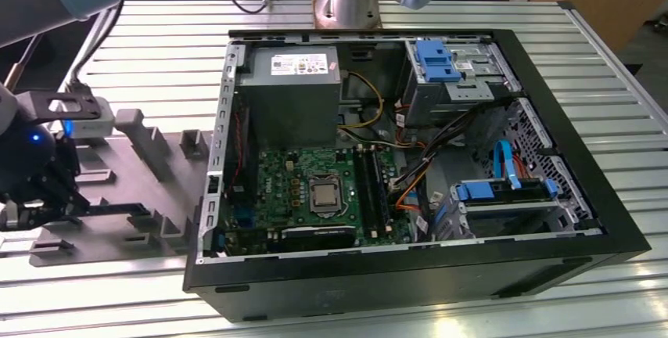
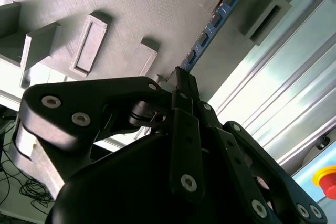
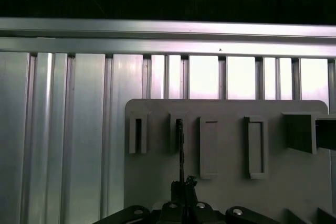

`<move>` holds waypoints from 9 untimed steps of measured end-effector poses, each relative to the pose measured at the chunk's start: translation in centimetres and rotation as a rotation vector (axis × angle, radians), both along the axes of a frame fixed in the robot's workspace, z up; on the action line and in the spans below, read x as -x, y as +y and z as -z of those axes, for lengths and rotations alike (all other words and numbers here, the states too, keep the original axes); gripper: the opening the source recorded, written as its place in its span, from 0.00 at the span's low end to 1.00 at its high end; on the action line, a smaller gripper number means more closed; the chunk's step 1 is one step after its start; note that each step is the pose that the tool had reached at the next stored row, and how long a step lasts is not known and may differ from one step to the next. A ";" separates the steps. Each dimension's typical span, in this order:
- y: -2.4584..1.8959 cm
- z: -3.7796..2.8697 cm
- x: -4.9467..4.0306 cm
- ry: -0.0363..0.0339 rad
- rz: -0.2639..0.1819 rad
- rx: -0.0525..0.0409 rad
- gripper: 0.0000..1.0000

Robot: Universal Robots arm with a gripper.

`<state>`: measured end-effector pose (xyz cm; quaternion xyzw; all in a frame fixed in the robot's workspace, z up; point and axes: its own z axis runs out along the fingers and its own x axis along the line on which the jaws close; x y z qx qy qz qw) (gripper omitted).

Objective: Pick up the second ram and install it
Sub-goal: 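Pick up the second ram and move it above second insertion slot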

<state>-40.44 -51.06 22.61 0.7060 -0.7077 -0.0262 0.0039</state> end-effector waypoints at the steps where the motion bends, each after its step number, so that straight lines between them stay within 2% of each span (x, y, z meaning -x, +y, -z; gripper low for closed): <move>1: 0.00 -0.03 0.00 0.0000 0.000 0.0000 0.12; 9: 0.00 -0.38 0.02 -0.0007 0.000 0.0001 0.12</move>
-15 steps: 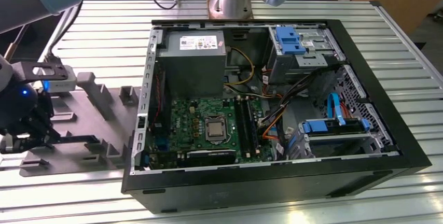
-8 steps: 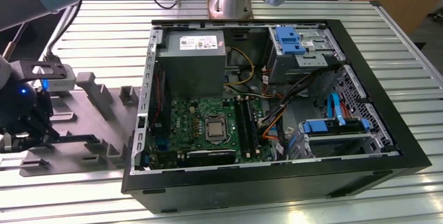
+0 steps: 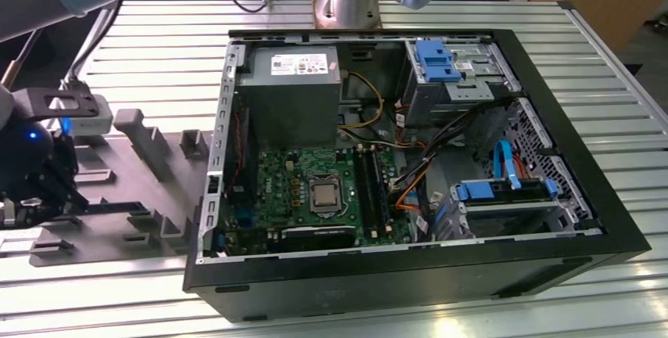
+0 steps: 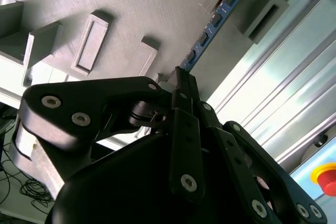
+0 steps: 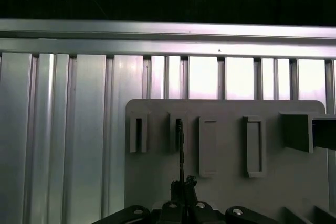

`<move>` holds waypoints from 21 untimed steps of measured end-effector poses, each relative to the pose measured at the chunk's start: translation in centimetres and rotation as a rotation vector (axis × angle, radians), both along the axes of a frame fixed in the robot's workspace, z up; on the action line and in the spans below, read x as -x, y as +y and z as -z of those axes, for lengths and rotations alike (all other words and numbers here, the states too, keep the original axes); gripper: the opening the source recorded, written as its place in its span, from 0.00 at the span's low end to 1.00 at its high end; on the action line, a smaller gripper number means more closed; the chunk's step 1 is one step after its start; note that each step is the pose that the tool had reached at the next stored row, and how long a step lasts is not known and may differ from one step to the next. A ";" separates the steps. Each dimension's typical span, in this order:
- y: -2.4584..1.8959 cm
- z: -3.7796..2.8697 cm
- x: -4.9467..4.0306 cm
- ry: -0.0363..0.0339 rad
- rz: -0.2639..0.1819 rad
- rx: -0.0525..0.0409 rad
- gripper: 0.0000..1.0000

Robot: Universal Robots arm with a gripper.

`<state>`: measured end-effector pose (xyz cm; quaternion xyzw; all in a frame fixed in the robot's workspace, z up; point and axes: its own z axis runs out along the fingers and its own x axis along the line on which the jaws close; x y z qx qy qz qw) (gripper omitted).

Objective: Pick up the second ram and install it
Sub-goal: 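Pick up the second ram and move it above second insertion slot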

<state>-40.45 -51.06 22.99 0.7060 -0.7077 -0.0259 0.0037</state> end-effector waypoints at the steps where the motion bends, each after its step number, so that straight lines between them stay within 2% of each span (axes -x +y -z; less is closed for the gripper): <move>1: 0.00 -0.05 0.00 -0.0001 0.000 0.0000 0.12; 21: 0.00 -1.08 0.02 -0.0016 0.000 0.0000 0.12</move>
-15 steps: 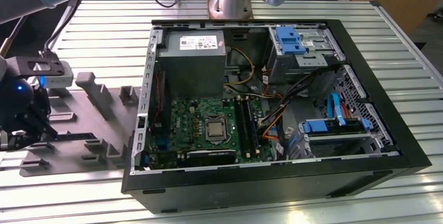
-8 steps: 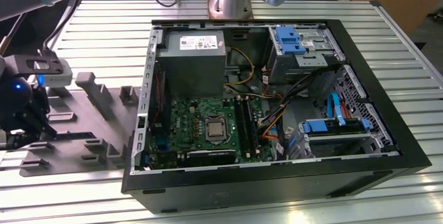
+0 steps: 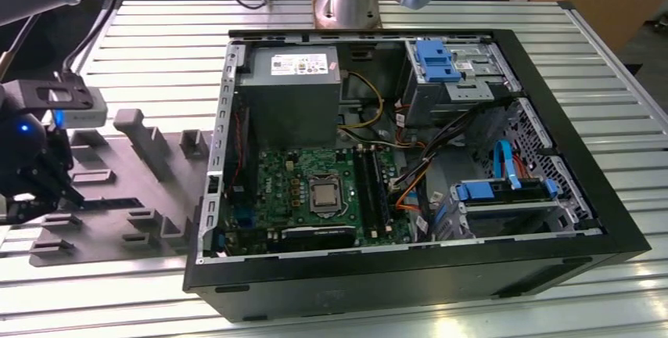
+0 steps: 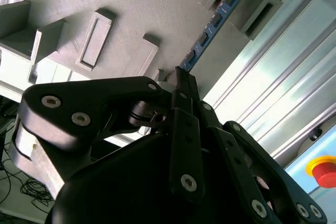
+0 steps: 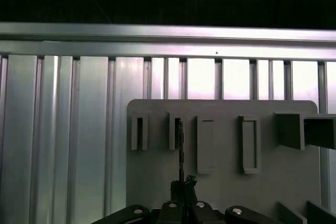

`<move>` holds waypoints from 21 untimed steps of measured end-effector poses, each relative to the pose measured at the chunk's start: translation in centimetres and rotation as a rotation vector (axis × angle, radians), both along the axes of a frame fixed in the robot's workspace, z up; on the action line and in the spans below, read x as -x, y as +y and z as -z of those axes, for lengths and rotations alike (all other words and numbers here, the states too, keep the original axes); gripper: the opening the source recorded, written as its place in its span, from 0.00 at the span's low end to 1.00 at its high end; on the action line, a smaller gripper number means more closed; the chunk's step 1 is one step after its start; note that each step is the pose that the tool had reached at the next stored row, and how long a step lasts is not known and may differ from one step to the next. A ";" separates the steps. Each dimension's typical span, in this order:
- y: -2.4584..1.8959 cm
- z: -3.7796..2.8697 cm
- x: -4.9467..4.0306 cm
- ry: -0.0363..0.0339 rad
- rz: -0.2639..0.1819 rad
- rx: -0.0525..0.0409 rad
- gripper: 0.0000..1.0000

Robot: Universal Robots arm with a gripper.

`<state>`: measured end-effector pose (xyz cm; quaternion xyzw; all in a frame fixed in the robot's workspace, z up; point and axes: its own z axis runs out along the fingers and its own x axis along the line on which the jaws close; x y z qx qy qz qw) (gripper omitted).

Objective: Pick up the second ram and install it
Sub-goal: 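Pick up the second ram and move it above second insertion slot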

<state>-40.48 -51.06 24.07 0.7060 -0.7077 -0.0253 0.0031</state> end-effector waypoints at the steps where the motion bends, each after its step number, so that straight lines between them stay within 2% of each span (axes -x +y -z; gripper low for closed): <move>1: 0.00 -0.05 0.00 -0.0001 0.000 0.0000 0.12; 13: 0.00 -0.68 0.01 -0.0009 0.000 -0.0005 0.12; 21: 0.00 -0.85 0.02 -0.0012 0.000 -0.0008 0.12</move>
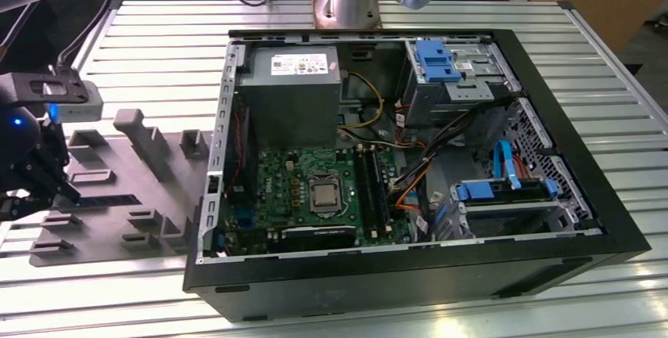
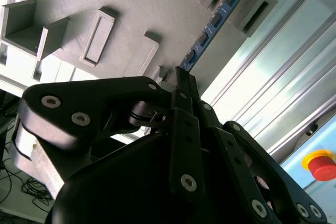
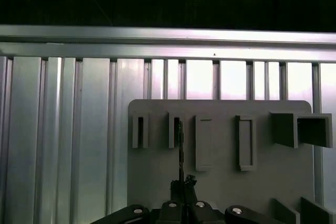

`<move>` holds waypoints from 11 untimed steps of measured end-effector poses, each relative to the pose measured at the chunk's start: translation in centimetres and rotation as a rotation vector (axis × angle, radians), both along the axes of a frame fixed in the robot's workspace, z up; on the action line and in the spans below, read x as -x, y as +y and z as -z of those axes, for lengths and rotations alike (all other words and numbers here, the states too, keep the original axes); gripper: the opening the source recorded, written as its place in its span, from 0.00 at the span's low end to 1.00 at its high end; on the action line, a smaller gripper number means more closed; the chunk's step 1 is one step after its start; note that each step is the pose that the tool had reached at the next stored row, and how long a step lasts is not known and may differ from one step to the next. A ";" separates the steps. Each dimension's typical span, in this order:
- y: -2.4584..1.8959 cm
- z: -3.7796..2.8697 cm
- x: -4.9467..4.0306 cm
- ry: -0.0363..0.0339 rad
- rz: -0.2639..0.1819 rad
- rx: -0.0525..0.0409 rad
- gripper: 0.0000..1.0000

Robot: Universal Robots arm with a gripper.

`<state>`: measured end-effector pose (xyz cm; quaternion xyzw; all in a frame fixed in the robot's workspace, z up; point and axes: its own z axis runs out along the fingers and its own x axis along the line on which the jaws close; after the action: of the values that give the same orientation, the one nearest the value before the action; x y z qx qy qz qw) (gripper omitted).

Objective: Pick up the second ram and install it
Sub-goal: 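Pick up the second ram and move it above second insertion slot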

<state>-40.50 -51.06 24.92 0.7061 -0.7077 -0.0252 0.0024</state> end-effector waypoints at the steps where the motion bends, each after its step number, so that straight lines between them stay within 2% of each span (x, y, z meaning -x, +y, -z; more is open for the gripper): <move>1: 0.00 -0.03 0.00 0.0001 0.000 0.0000 0.12; 11: 0.00 -0.41 0.01 0.0001 0.000 -0.0032 0.12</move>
<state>-40.50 -51.06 25.33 0.7060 -0.7077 -0.0263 0.0013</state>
